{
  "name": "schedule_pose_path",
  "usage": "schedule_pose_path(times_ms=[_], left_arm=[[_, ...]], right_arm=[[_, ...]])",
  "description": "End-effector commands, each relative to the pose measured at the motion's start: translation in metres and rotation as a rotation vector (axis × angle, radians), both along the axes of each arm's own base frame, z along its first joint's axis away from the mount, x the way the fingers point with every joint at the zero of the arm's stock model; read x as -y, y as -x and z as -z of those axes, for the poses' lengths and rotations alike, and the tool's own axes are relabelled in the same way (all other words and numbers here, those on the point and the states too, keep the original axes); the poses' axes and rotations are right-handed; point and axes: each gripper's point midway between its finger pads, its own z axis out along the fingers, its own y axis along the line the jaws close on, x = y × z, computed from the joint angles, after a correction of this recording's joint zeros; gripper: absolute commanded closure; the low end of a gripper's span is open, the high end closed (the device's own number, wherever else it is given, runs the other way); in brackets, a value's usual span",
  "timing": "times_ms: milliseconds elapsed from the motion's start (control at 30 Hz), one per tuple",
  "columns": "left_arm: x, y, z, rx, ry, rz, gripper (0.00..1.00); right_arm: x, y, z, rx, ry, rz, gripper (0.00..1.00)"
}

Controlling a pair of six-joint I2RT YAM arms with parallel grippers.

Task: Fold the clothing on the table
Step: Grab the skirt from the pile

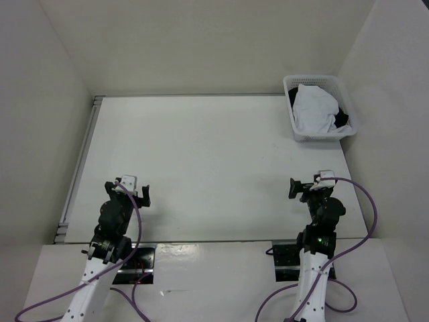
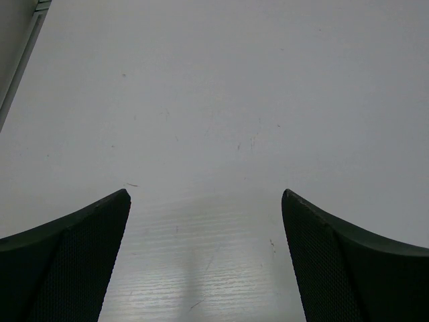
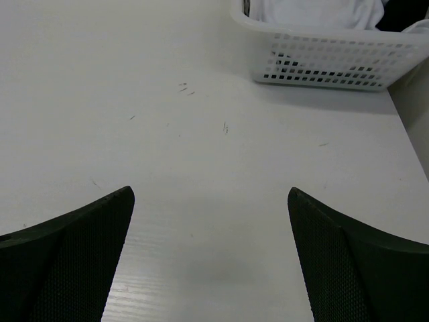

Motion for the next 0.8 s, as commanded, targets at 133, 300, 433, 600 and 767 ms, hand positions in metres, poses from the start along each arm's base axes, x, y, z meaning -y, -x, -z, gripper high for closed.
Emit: schedule_pose_path(times_ms=[133,300,433,600,767], left_arm=[[-0.001,-0.002,-0.021,0.130,0.027,-0.009,0.01],[-0.001,-0.002,-0.021,0.130,0.027,-0.009,0.01],[-0.001,-0.002,-0.021,0.130,0.027,-0.009,0.01],[-0.001,-0.002,-0.021,0.130,0.027,-0.009,0.01],[-0.001,-0.002,-0.021,0.130,0.027,-0.009,0.01]], right_arm=[[0.000,-0.002,-0.007,0.080,0.038,-0.009,0.01],[-0.002,-0.002,-0.007,0.081,0.038,-0.019,0.01],[0.002,0.003,-0.053,0.181,0.071,0.013,0.01],[0.002,0.034,-0.170,0.436,0.218,0.071,0.01],[-0.001,0.067,-0.255,0.591,0.146,0.124,0.01]])
